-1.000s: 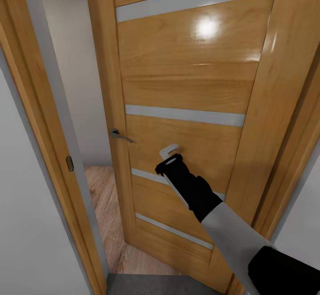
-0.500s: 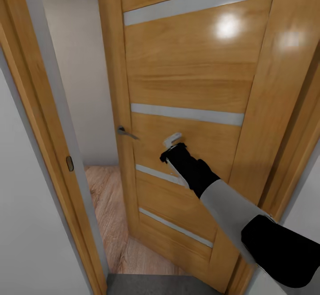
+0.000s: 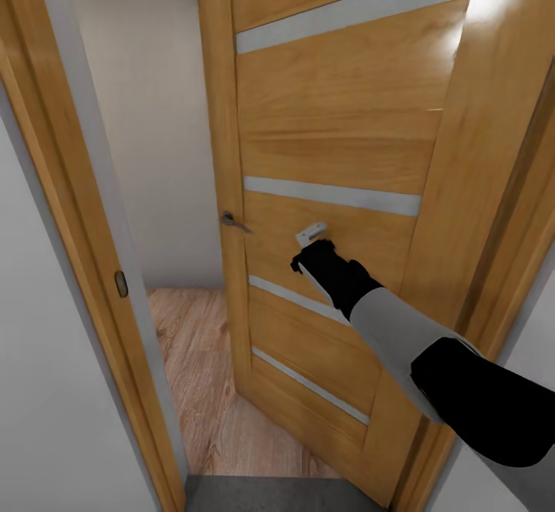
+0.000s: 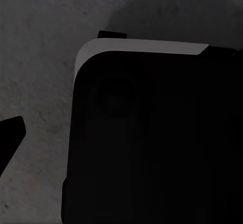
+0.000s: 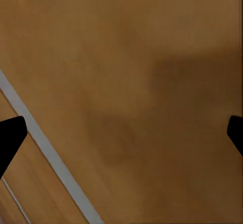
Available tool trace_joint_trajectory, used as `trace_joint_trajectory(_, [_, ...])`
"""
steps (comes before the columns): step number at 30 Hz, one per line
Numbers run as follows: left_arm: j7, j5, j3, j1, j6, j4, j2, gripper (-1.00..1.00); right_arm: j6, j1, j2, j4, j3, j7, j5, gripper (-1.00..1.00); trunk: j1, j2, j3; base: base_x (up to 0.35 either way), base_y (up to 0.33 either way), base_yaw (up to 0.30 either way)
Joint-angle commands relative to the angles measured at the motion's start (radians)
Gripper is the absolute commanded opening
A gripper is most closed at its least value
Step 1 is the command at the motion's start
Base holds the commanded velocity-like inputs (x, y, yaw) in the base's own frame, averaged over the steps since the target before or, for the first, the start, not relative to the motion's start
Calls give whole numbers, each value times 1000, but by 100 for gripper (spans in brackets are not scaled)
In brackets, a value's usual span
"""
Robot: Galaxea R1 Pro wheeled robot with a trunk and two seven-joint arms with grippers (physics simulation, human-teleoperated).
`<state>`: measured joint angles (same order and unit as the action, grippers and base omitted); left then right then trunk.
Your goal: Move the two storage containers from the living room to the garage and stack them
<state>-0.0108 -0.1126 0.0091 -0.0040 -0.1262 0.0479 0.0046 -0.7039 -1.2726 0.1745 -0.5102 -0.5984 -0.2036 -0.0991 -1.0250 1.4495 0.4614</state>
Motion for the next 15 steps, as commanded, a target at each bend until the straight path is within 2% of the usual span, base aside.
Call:
trace_joint_trajectory(1, [-1,-9,0,0,-3,0,0,100,-6,-2,0,-4,-6,-11,10,100,0,1,1,0,0,0])
trace_joint_trajectory(4, [-1,-9,0,0,-3,0,0,100,-12,-2,0,-26,-5,-9,9,100,0,1,1,0,0,0])
trace_joint_trajectory(5, [-1,-9,0,0,-3,0,1,100,-21,-1,0,-106,-2,-7,-41,100,0,1,1,0,0,0])
trace_joint_trajectory(9, [-1,-9,0,0,-3,0,0,100,-23,-2,0,-131,-1,-24,-94,100,0,1,1,0,0,0])
trace_joint_trajectory(15, [-1,-9,-1,0,-3,1,0,100,-32,-1,0,-138,0,-44,-116,100,0,1,1,0,0,0])
